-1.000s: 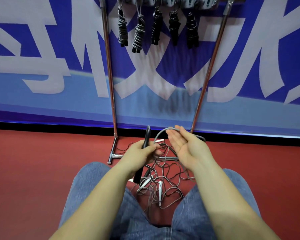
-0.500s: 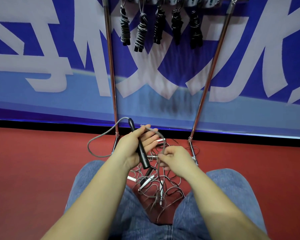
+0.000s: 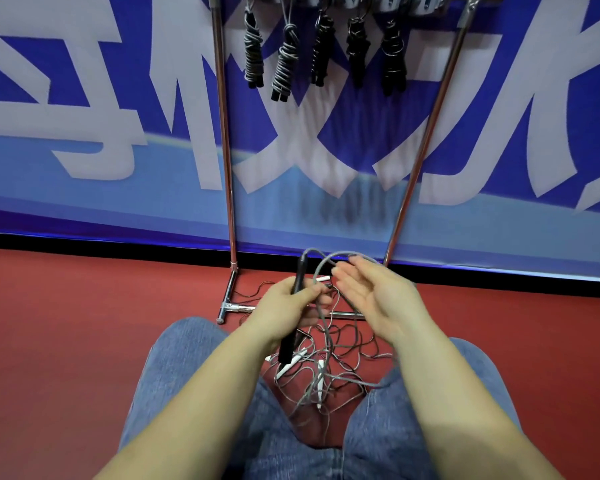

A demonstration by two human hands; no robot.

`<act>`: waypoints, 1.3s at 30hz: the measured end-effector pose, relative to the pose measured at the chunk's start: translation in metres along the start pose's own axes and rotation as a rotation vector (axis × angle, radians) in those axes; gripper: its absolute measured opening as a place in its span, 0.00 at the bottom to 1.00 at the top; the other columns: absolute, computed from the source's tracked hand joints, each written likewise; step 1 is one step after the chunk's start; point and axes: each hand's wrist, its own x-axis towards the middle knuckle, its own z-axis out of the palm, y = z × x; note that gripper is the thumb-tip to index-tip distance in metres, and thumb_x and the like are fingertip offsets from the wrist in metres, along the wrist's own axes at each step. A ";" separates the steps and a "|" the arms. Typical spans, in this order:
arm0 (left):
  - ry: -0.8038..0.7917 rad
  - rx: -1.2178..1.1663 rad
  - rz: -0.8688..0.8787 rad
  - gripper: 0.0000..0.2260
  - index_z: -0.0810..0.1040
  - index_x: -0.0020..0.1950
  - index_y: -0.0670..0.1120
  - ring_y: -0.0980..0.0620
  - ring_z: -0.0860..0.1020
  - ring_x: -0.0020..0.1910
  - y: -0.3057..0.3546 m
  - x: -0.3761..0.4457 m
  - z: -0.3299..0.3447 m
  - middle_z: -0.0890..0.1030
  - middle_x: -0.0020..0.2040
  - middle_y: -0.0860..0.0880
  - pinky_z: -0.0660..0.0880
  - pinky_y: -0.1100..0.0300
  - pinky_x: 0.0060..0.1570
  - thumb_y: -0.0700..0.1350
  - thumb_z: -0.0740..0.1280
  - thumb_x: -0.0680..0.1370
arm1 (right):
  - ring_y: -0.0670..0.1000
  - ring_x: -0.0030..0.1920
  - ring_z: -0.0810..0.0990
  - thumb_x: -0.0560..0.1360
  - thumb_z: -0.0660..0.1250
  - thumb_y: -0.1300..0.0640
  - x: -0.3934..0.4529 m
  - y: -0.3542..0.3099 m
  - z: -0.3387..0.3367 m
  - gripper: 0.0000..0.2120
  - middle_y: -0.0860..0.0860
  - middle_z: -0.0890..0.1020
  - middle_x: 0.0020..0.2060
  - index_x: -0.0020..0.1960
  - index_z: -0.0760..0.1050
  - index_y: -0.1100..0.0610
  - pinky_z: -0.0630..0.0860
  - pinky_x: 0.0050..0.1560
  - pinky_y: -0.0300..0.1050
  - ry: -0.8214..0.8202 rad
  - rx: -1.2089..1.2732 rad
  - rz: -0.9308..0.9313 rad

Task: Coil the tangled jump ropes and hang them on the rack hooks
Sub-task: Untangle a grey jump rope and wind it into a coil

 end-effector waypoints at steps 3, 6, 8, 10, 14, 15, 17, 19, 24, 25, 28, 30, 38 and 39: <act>0.114 -0.313 -0.035 0.05 0.76 0.48 0.43 0.51 0.83 0.31 0.008 0.004 -0.004 0.84 0.34 0.48 0.80 0.58 0.36 0.40 0.61 0.81 | 0.51 0.42 0.81 0.75 0.67 0.63 0.000 0.010 -0.006 0.09 0.55 0.82 0.43 0.56 0.76 0.60 0.79 0.47 0.46 -0.055 -0.655 0.011; 0.155 -0.515 -0.062 0.05 0.76 0.48 0.42 0.48 0.83 0.32 0.016 0.004 -0.007 0.84 0.34 0.46 0.81 0.57 0.34 0.40 0.61 0.81 | 0.45 0.33 0.74 0.73 0.71 0.58 0.001 0.023 -0.011 0.06 0.48 0.78 0.34 0.49 0.79 0.56 0.71 0.40 0.40 -0.132 -1.303 -0.065; 0.149 -0.587 -0.071 0.05 0.76 0.48 0.42 0.47 0.84 0.32 0.020 0.003 -0.008 0.84 0.35 0.46 0.81 0.56 0.34 0.40 0.61 0.81 | 0.49 0.33 0.72 0.74 0.69 0.55 0.004 0.029 -0.014 0.06 0.49 0.77 0.32 0.45 0.79 0.58 0.68 0.38 0.40 -0.123 -1.530 -0.146; 0.131 -0.631 -0.062 0.06 0.76 0.47 0.42 0.47 0.84 0.33 0.022 0.004 -0.009 0.85 0.36 0.45 0.81 0.55 0.34 0.41 0.61 0.81 | 0.53 0.35 0.78 0.75 0.68 0.55 0.008 0.032 -0.017 0.08 0.51 0.79 0.32 0.41 0.79 0.59 0.72 0.39 0.44 -0.109 -1.439 -0.148; 0.108 -0.485 -0.020 0.06 0.79 0.51 0.45 0.51 0.84 0.41 0.021 0.007 -0.012 0.85 0.43 0.46 0.80 0.58 0.42 0.45 0.63 0.80 | 0.45 0.32 0.82 0.77 0.65 0.59 0.005 0.026 -0.011 0.09 0.53 0.82 0.35 0.38 0.77 0.57 0.80 0.37 0.40 -0.049 -0.882 -0.064; 0.111 -0.397 -0.028 0.06 0.79 0.51 0.46 0.52 0.82 0.43 0.017 0.007 -0.012 0.84 0.45 0.46 0.78 0.59 0.45 0.45 0.64 0.80 | 0.44 0.32 0.82 0.78 0.65 0.60 0.003 0.022 -0.008 0.08 0.54 0.82 0.36 0.41 0.77 0.59 0.80 0.34 0.37 -0.038 -0.734 -0.041; 0.068 -0.203 -0.053 0.06 0.80 0.52 0.45 0.51 0.79 0.44 0.007 0.006 -0.009 0.82 0.47 0.44 0.74 0.61 0.47 0.43 0.65 0.79 | 0.46 0.32 0.83 0.78 0.64 0.60 -0.001 0.013 -0.004 0.06 0.55 0.83 0.36 0.43 0.77 0.61 0.79 0.33 0.36 -0.014 -0.435 -0.003; -0.025 -0.067 -0.087 0.06 0.81 0.50 0.42 0.49 0.78 0.47 -0.002 0.003 -0.006 0.81 0.49 0.42 0.73 0.60 0.50 0.41 0.64 0.79 | 0.47 0.32 0.84 0.79 0.62 0.60 -0.003 0.007 -0.002 0.06 0.54 0.84 0.32 0.45 0.76 0.61 0.81 0.34 0.37 0.014 -0.196 0.019; -0.070 0.121 -0.060 0.04 0.79 0.45 0.44 0.51 0.79 0.44 -0.008 0.000 -0.009 0.83 0.44 0.47 0.74 0.61 0.48 0.41 0.66 0.79 | 0.48 0.31 0.84 0.80 0.60 0.60 -0.001 -0.002 -0.004 0.08 0.54 0.83 0.29 0.44 0.73 0.62 0.79 0.30 0.36 0.072 0.174 0.020; -0.062 0.123 -0.063 0.05 0.78 0.45 0.45 0.52 0.79 0.42 -0.008 0.000 -0.010 0.83 0.43 0.47 0.73 0.61 0.44 0.41 0.65 0.79 | 0.49 0.33 0.84 0.80 0.59 0.60 -0.002 -0.003 -0.004 0.08 0.55 0.84 0.31 0.44 0.73 0.62 0.79 0.30 0.37 0.076 0.199 0.014; 0.027 -0.019 -0.071 0.06 0.78 0.45 0.45 0.54 0.81 0.36 -0.005 0.000 -0.009 0.84 0.38 0.49 0.76 0.63 0.36 0.40 0.63 0.80 | 0.51 0.41 0.82 0.80 0.58 0.62 -0.001 0.000 -0.004 0.07 0.57 0.82 0.41 0.48 0.74 0.62 0.81 0.35 0.38 0.037 0.119 0.000; 0.087 -0.233 -0.079 0.06 0.77 0.47 0.44 0.53 0.83 0.33 0.001 0.002 -0.009 0.84 0.36 0.49 0.79 0.60 0.36 0.40 0.62 0.81 | 0.50 0.43 0.82 0.79 0.60 0.64 -0.001 0.005 -0.004 0.05 0.56 0.82 0.43 0.51 0.75 0.61 0.81 0.40 0.39 -0.006 -0.173 -0.010; 0.126 -0.640 -0.054 0.05 0.77 0.50 0.43 0.50 0.84 0.35 0.019 0.003 -0.012 0.85 0.38 0.46 0.81 0.55 0.39 0.41 0.61 0.81 | 0.45 0.38 0.82 0.77 0.66 0.58 -0.013 0.023 0.002 0.04 0.51 0.83 0.38 0.43 0.78 0.54 0.78 0.43 0.38 -0.357 -0.879 0.068; 0.113 -0.674 -0.055 0.05 0.77 0.50 0.43 0.50 0.84 0.36 0.020 0.002 -0.011 0.85 0.38 0.46 0.81 0.55 0.38 0.41 0.61 0.81 | 0.44 0.37 0.82 0.77 0.66 0.58 -0.014 0.024 0.003 0.04 0.51 0.83 0.37 0.43 0.78 0.54 0.78 0.42 0.38 -0.380 -0.893 0.058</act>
